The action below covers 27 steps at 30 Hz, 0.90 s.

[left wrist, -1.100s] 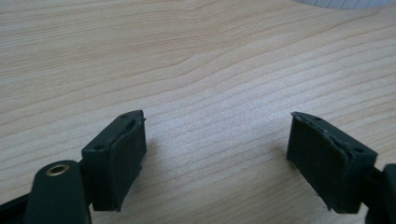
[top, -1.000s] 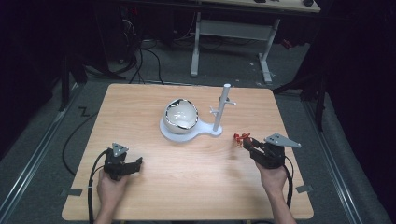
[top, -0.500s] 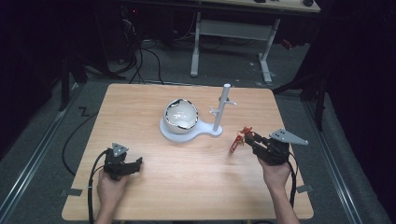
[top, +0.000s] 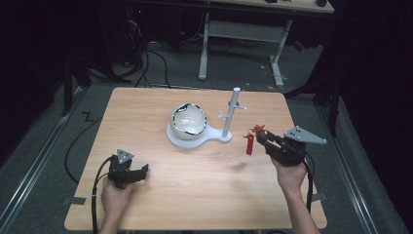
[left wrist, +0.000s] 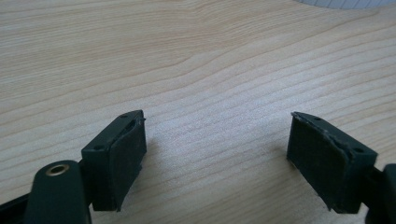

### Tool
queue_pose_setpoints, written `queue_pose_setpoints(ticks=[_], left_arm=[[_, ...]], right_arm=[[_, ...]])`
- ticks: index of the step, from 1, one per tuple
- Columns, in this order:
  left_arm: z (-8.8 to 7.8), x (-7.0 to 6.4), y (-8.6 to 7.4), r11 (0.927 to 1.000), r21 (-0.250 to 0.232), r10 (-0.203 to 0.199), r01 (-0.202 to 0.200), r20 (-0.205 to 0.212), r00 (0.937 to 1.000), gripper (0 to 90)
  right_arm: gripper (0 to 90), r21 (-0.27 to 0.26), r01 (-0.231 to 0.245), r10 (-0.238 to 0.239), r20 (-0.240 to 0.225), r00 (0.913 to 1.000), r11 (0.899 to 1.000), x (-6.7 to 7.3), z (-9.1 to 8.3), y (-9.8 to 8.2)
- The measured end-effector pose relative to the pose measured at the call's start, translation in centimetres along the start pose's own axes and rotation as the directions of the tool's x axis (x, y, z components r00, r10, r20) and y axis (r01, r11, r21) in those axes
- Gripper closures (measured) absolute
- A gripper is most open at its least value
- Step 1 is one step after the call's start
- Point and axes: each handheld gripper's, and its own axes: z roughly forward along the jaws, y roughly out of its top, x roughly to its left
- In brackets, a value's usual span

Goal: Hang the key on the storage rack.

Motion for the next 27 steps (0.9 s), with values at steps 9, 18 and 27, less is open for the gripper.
queue_pose_setpoints(ticks=[9,18,27], left_arm=[[0.0,0.0,0.0,1.0000,0.000,0.000,0.000,0.000,1.0000,20.1],[0.0,0.0,0.0,1.0000,0.000,0.000,0.000,0.000,1.0000,20.1],[0.0,0.0,0.0,1.0000,0.000,0.000,0.000,0.000,1.0000,20.1]], right_arm=[[67.5,-0.018,0.014,-0.014,-0.006,0.9999,1.000,0.1,-0.1,1.2],[67.5,-0.036,0.028,-0.028,-0.006,0.9996,0.999,0.1,-0.1,2.6],[67.6,-0.055,0.039,-0.039,-0.007,0.9992,0.998,0.1,-0.2,4.0]])
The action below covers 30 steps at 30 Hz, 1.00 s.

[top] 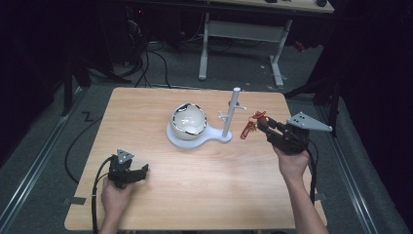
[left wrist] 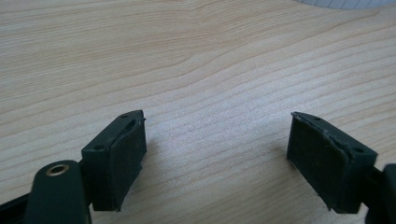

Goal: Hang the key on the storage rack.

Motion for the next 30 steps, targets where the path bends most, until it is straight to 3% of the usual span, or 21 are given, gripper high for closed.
queue_pose_setpoints(ticks=[15,30], left_arm=[[0.0,0.0,0.0,1.0000,0.000,-0.001,0.001,0.000,1.0000,20.1],[0.0,0.1,0.0,1.0000,-0.003,-0.007,0.007,0.005,1.0000,20.2]], right_arm=[[67.5,0.001,-0.001,0.001,-0.013,0.9999,1.000,-0.2,1.2,2.1],[67.5,0.020,-0.012,0.012,-0.010,0.9999,1.000,-0.4,2.5,2.9]])
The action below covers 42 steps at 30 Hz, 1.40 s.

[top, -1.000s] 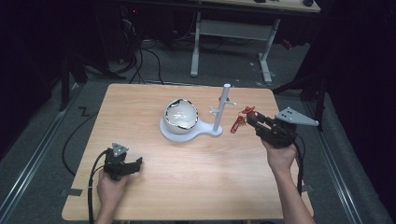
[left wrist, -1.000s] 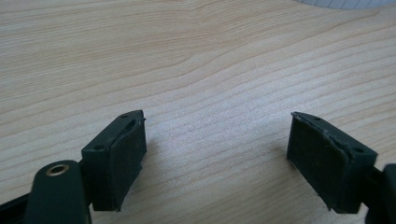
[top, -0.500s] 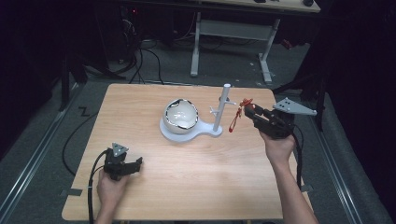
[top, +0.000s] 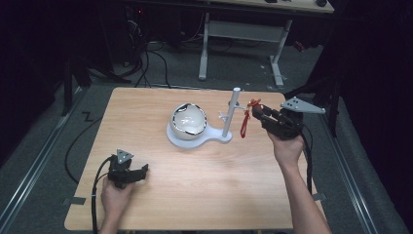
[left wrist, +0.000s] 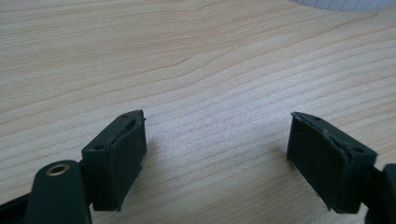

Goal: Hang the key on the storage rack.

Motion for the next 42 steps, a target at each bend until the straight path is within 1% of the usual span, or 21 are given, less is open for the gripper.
queue_pose_setpoints(ticks=[3,7,14,25,29,34,37,40,42], left_arm=[[0.0,0.0,0.0,1.0000,0.000,0.000,0.000,0.000,1.0000,20.2],[0.0,0.0,0.0,1.0000,0.000,0.001,-0.001,-0.001,1.0000,20.2],[0.0,0.0,0.0,1.0000,0.000,-0.001,0.001,0.002,1.0000,20.2],[0.0,0.0,0.0,1.0000,-0.001,-0.002,0.002,0.002,1.0000,20.1],[0.0,0.0,0.0,1.0000,-0.001,-0.002,0.002,0.002,1.0000,20.1],[0.0,0.0,0.0,1.0000,-0.001,-0.002,0.002,0.002,1.0000,20.2],[0.0,0.0,0.0,1.0000,-0.001,-0.002,0.002,0.001,1.0000,20.2],[0.0,0.0,0.0,1.0000,0.000,-0.002,0.002,0.001,1.0000,20.1],[0.0,0.0,0.0,1.0000,-0.001,-0.002,0.002,0.001,1.0000,20.1]], right_arm=[[67.5,0.010,-0.006,0.006,0.000,1.0000,1.000,0.0,0.5,0.0],[67.5,0.006,-0.015,0.015,-0.006,0.9999,1.000,0.0,0.8,0.0],[67.5,0.025,-0.011,0.011,-0.002,0.9999,1.000,0.3,1.6,0.0],[67.5,0.038,-0.030,0.029,0.015,0.9995,0.999,-0.5,1.8,-0.2],[67.5,0.046,-0.041,0.040,0.017,0.9991,0.998,-0.8,1.9,-0.6],[67.5,0.047,-0.072,0.072,0.014,0.9973,0.996,-1.3,1.9,-1.1],[67.5,0.054,-0.066,0.065,0.020,0.9977,0.996,-1.3,1.9,-1.4],[67.4,0.053,-0.073,0.072,0.020,0.9972,0.996,-1.5,2.0,-1.5],[67.4,0.057,-0.087,0.086,0.020,0.9961,0.995,-1.7,2.0,-1.8]])
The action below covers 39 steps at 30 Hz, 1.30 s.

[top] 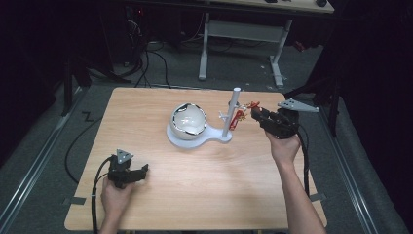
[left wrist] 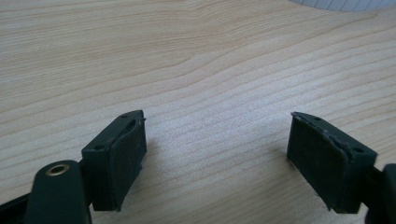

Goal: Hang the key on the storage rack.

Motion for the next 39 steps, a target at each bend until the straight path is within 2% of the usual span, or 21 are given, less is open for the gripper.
queue_pose_setpoints(ticks=[11,26,39], left_arm=[[0.0,0.0,0.0,1.0000,0.000,-0.001,0.001,0.000,1.0000,20.1],[0.0,0.0,0.0,1.0000,0.000,-0.001,0.001,0.000,1.0000,20.1],[0.0,0.0,0.0,1.0000,0.000,-0.001,0.001,0.000,1.0000,20.1]], right_arm=[[67.4,0.021,0.004,-0.005,0.005,1.0000,1.000,0.0,0.3,-0.4],[67.4,0.059,0.025,-0.027,0.036,0.9990,0.998,-0.1,0.7,-0.6],[67.4,0.083,-0.005,0.002,0.041,0.9992,0.997,-0.7,1.7,-2.5]])
